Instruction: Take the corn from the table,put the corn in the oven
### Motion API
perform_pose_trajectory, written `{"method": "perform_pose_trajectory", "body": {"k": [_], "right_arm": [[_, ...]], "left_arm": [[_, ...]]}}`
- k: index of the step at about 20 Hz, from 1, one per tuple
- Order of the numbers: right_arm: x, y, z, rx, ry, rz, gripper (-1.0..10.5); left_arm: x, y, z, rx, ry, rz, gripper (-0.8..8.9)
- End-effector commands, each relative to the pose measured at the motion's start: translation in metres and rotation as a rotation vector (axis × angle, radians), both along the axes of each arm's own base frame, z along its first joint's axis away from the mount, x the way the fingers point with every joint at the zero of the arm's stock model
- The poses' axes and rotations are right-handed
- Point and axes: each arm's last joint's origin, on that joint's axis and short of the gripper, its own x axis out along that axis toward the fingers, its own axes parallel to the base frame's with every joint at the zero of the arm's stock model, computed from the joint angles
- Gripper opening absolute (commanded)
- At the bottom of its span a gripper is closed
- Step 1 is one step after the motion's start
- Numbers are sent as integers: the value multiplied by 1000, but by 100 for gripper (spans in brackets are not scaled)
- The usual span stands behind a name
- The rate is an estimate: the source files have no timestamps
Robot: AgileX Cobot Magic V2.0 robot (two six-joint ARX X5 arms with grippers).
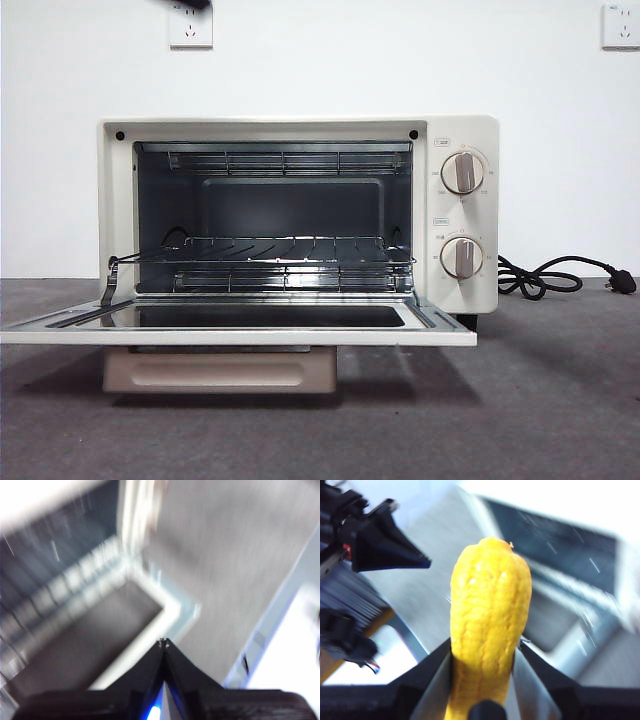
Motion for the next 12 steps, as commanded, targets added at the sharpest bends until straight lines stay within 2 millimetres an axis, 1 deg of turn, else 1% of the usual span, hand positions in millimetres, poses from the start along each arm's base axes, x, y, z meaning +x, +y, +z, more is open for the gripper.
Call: {"method": "perform_pose_trajectory", "body": {"k": [1, 3, 6, 8, 12], "right_arm": [[-2, 12, 11, 46, -104, 46, -12], [-4, 25, 14, 31, -183, 7, -12], [-9, 53, 12, -49, -282, -12, -12], [-12, 77, 6, -124, -349, -14, -12], [-17, 111, -5, -220, -450, -1, -12]], "left_arm": [[-17, 14, 21, -82, -109, 59, -6], [-31, 28, 34, -116, -192, 134, -6], [-52, 48, 47, -140, -305, 250, -6], [-64, 60, 53, -156, -361, 309, -6], [-77, 72, 57, -169, -413, 372, -6]]}}
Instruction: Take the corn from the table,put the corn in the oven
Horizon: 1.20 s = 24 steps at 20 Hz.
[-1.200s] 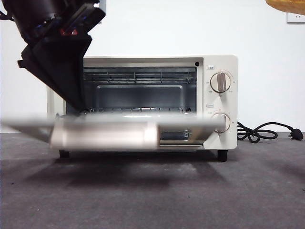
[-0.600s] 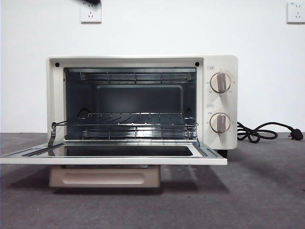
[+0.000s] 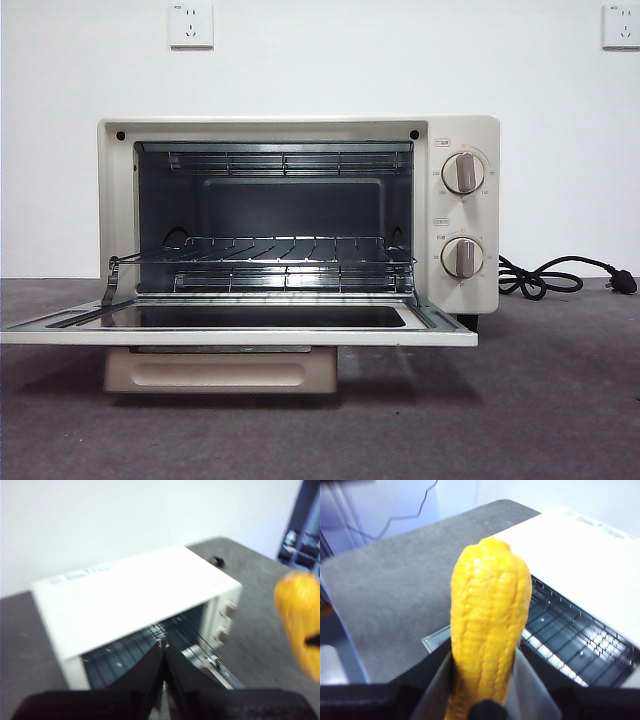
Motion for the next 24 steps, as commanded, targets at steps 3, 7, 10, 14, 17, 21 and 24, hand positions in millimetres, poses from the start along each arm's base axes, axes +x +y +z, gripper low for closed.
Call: {"method": "perform_pose_trajectory", "body": {"k": [3, 7, 10, 14, 17, 21, 24], "right_arm": [[-3, 38, -14, -139, -163, -10, -12], [-1, 61, -27, -220, -239, -13, -12], [5, 75, -38, -284, -283, -34, -12], [14, 91, -53, -368, -346, -65, -12], [20, 103, -62, -423, -403, -81, -12], [27, 118, -76, -466, -455, -88, -12], [35, 127, -89, -509, -484, -109, -12]], "left_arm": [[-15, 14, 5, -29, -47, 65, -6], [-24, 22, 6, -39, -72, 100, -6], [-30, 27, 6, -43, -85, 126, -6], [-34, 31, 6, -48, -96, 143, -6], [-35, 32, 7, -50, -98, 143, -6], [-35, 32, 7, -49, -99, 143, -6], [-35, 32, 7, -48, -98, 143, -6]]}}
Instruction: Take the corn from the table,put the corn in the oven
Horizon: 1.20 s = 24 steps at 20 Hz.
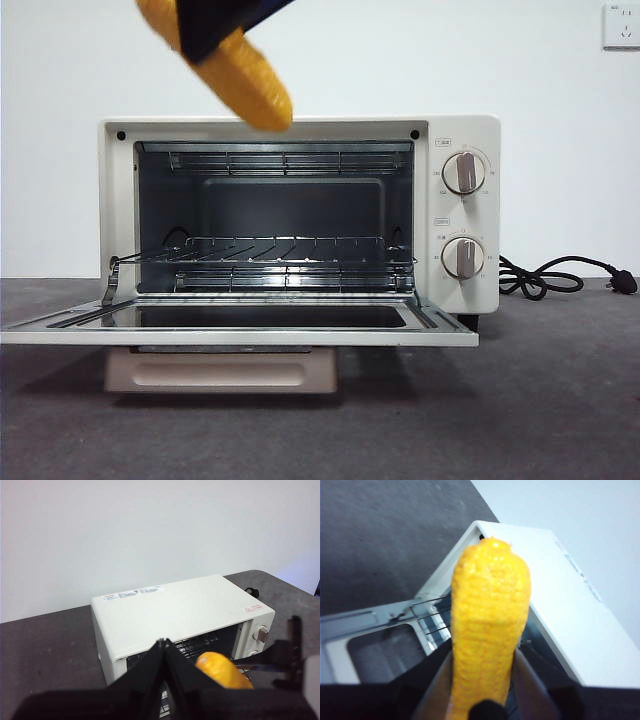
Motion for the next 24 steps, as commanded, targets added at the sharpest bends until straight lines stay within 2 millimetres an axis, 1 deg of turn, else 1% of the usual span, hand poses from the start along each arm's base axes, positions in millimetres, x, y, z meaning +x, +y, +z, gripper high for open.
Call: {"method": "perform_pose_trajectory", "body": {"k": [1, 8, 13, 19, 24], "right_arm": [[8, 8, -13, -68, -35, -9, -12], [32, 18, -42, -123, -63, -115, -12], [51, 17, -55, -135, -68, -159, -12], [75, 6, -65, -154, -56, -225, -12], [89, -3, -67, -160, -45, -256, -12]], "left_arm": [[-1, 1, 1, -6, -4, 2, -6], [-1, 2, -2, 16, 17, 27, -6], [-1, 2, -2, 16, 18, 27, -6], [-1, 2, -2, 16, 18, 27, -6], [-1, 2, -2, 16, 17, 27, -6]]}}
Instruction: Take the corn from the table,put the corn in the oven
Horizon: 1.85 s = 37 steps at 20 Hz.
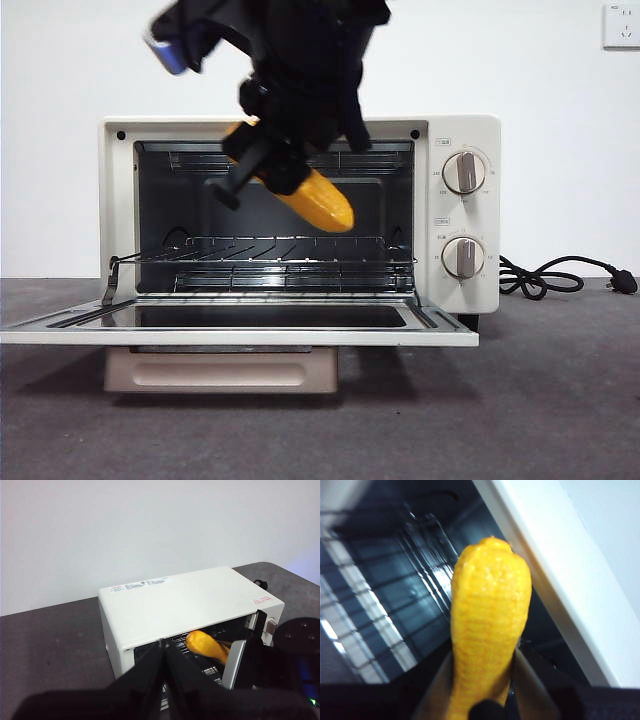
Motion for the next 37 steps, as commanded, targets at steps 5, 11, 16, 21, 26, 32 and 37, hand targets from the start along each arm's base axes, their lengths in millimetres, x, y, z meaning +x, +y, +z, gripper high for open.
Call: {"method": "perform_pose_trajectory", "body": {"k": [5, 11, 16, 21, 26, 32, 37], "right_arm": [[14, -9, -6, -15, 36, -2, 2], [19, -16, -12, -57, 88, -2, 34], [18, -17, -13, -66, 101, 3, 169], [18, -17, -13, -40, 107, -6, 307], [18, -17, -13, -33, 104, -21, 353], [16, -17, -12, -32, 88, -61, 352], [6, -10, -11, -47, 61, -81, 351]], "left_arm": [[-1, 1, 1, -7, -6, 2, -6], [-1, 1, 1, -7, -6, 1, -6], [-1, 1, 1, -7, -6, 1, -6], [-2, 1, -1, 7, 14, 1, -6], [-2, 1, -2, 11, 19, 1, -6], [-2, 1, -2, 11, 18, 1, -6], [-1, 1, -2, 10, 16, 2, -6]]}}
